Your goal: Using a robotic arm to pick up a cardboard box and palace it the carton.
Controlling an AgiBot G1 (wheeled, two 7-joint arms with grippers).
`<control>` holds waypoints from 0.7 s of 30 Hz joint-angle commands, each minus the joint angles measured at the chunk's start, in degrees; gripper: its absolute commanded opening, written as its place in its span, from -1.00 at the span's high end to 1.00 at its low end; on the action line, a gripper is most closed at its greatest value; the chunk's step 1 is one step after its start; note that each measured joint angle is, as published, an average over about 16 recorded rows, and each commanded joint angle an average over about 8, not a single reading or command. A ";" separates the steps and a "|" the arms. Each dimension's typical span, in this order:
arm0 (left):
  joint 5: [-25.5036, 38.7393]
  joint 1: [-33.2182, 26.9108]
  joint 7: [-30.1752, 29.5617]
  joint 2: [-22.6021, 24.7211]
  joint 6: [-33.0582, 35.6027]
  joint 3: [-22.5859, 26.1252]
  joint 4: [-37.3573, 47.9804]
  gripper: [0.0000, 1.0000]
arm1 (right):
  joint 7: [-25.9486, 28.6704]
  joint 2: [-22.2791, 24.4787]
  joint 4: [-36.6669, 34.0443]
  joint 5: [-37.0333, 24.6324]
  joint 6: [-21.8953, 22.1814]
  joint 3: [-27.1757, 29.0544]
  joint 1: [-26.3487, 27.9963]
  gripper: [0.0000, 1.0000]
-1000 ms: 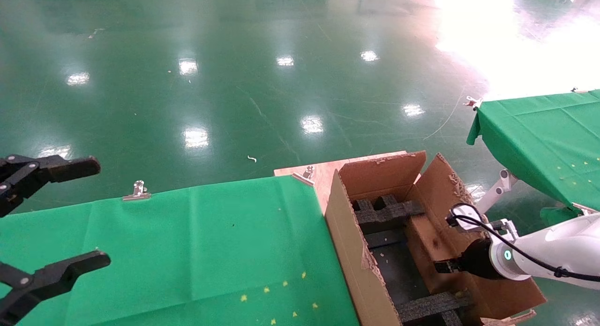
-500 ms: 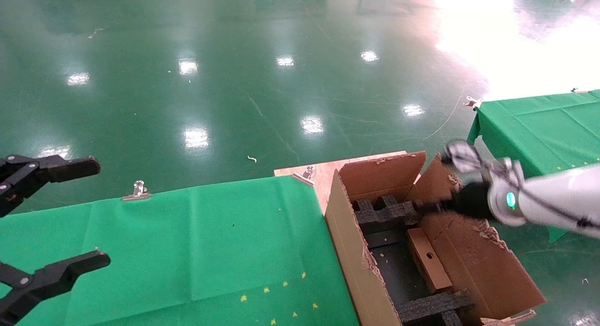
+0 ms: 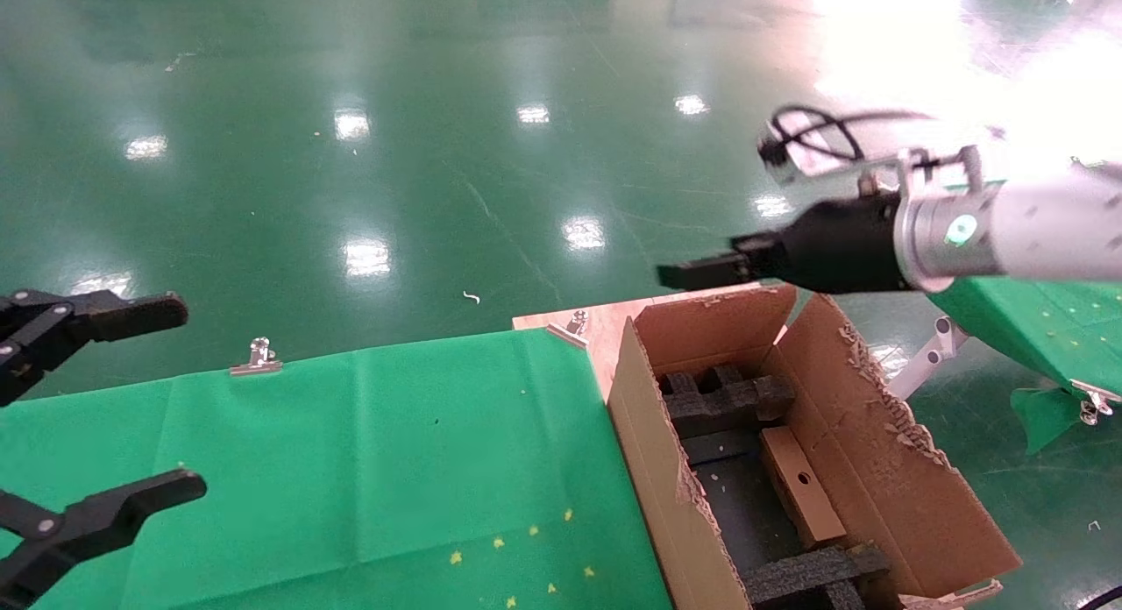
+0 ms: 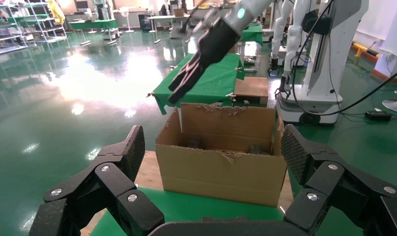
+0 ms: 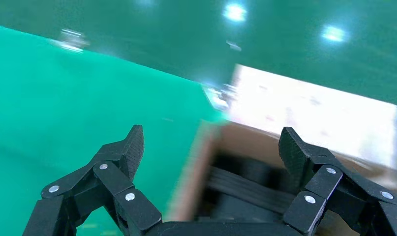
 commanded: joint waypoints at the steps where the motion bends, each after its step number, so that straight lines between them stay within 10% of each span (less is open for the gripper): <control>1: 0.00 0.00 0.00 0.00 0.00 0.00 0.00 -1.00 | -2.98 0.14 0.08 4.60 -2.07 1.41 1.31 -1.00; 21: 0.00 0.01 0.00 -0.01 0.00 0.00 0.00 -1.00 | -12.92 -1.19 -0.57 10.22 -7.26 10.74 -5.88 -1.00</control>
